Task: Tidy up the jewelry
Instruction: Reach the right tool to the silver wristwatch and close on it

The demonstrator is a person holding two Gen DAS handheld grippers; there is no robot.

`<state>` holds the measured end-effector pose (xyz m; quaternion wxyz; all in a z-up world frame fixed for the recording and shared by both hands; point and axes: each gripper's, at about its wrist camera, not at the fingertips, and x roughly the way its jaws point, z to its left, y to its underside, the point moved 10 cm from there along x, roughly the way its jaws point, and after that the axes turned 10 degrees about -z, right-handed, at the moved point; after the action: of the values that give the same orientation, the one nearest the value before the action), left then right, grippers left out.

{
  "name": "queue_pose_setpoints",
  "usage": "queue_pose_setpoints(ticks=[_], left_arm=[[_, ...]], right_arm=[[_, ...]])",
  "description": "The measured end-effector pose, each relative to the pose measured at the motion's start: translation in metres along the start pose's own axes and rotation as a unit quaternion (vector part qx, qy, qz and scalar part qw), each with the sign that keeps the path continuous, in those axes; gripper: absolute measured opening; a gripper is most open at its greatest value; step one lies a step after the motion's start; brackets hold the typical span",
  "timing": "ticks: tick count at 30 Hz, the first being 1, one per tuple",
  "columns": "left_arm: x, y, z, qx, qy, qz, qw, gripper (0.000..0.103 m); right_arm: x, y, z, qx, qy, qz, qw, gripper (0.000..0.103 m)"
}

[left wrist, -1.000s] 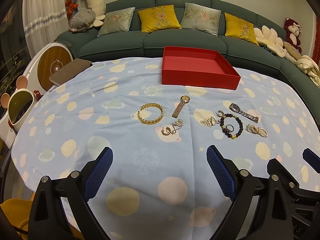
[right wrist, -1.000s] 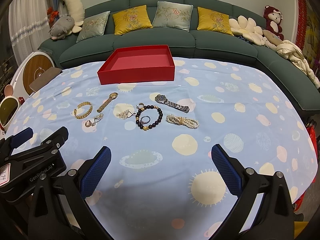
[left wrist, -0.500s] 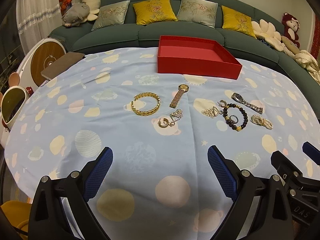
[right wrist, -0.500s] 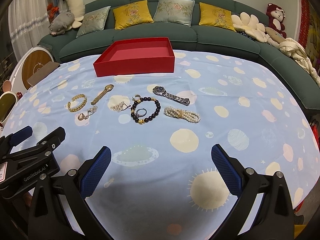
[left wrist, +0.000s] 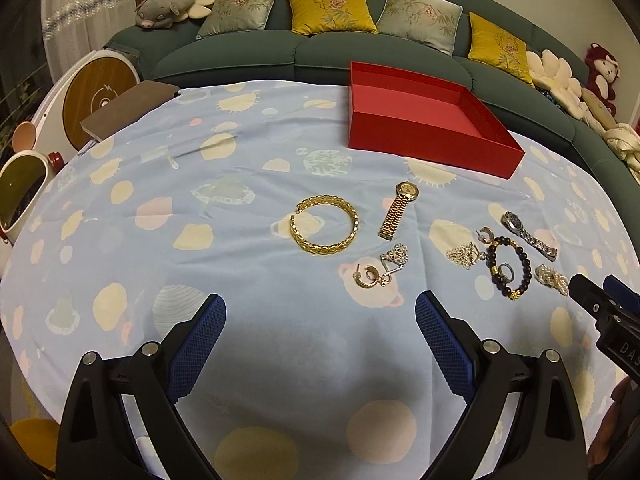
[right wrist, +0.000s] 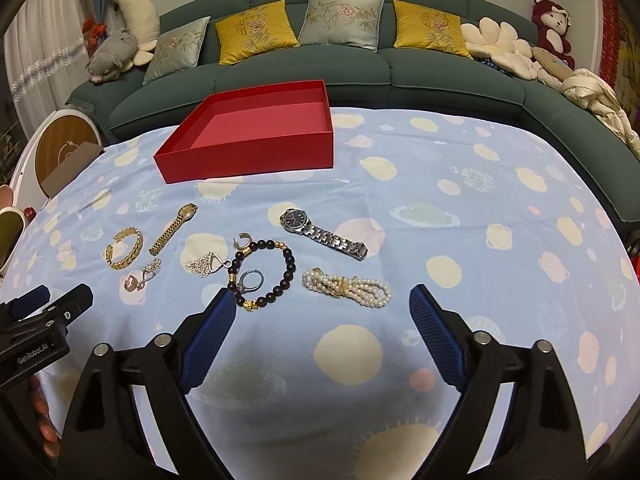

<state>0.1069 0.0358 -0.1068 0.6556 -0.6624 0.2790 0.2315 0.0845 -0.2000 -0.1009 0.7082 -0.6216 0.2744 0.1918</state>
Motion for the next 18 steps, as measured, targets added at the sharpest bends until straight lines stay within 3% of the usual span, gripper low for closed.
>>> queue_pose_setpoints(ticks=[7, 13, 18], left_arm=[[0.015, 0.005, 0.010, 0.023, -0.003, 0.008, 0.9997, 0.094], [0.018, 0.002, 0.015, 0.014, 0.005, 0.009, 0.9998, 0.094], [0.025, 0.003, 0.015, 0.017, 0.001, 0.009, 0.9998, 0.094]], right_arm=[[0.011, 0.004, 0.012, -0.003, -0.024, 0.022, 0.999, 0.083], [0.030, -0.020, 0.010, -0.016, -0.035, 0.027, 0.999, 0.083], [0.055, -0.044, 0.012, -0.040, -0.039, 0.018, 0.998, 0.071]])
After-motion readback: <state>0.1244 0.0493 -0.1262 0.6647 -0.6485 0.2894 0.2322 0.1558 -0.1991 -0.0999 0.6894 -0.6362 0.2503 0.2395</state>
